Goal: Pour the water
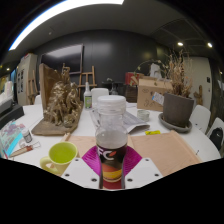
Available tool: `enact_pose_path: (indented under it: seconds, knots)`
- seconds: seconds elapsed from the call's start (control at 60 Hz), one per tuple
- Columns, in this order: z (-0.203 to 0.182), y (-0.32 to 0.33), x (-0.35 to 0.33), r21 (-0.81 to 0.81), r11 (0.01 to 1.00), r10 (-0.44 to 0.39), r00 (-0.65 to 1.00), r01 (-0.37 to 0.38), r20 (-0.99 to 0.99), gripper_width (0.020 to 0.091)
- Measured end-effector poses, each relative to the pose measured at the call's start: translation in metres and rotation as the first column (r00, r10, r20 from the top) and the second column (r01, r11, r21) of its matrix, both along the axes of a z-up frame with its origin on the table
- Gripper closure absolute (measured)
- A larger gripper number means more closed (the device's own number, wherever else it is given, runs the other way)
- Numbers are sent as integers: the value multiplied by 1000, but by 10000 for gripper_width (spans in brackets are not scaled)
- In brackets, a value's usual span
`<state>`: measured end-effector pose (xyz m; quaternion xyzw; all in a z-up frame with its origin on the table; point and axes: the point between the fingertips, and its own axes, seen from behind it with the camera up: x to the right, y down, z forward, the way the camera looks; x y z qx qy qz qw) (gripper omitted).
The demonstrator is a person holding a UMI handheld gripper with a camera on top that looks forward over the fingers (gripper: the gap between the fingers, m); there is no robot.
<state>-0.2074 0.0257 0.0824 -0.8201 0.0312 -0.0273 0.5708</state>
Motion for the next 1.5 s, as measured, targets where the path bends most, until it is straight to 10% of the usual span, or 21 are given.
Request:
enact_pose_path:
  seconds: [0.2, 0.367, 0.467, 1.05, 1.5]
  knots:
    - [-27, -3, 6, -15, 1000, -23, 1000, 23, -6, 845]
    - [-30, -10, 6, -26, 999, -27, 999, 27, -17, 672]
    - [-35, -22, 5, -102, 994, -31, 999, 28, -27, 238]
    - [95, -250, -75, -232, 970, -66, 996, 77, 51, 246]
    - [118, -286, -90, -229, 967, -92, 992, 110, 86, 245]
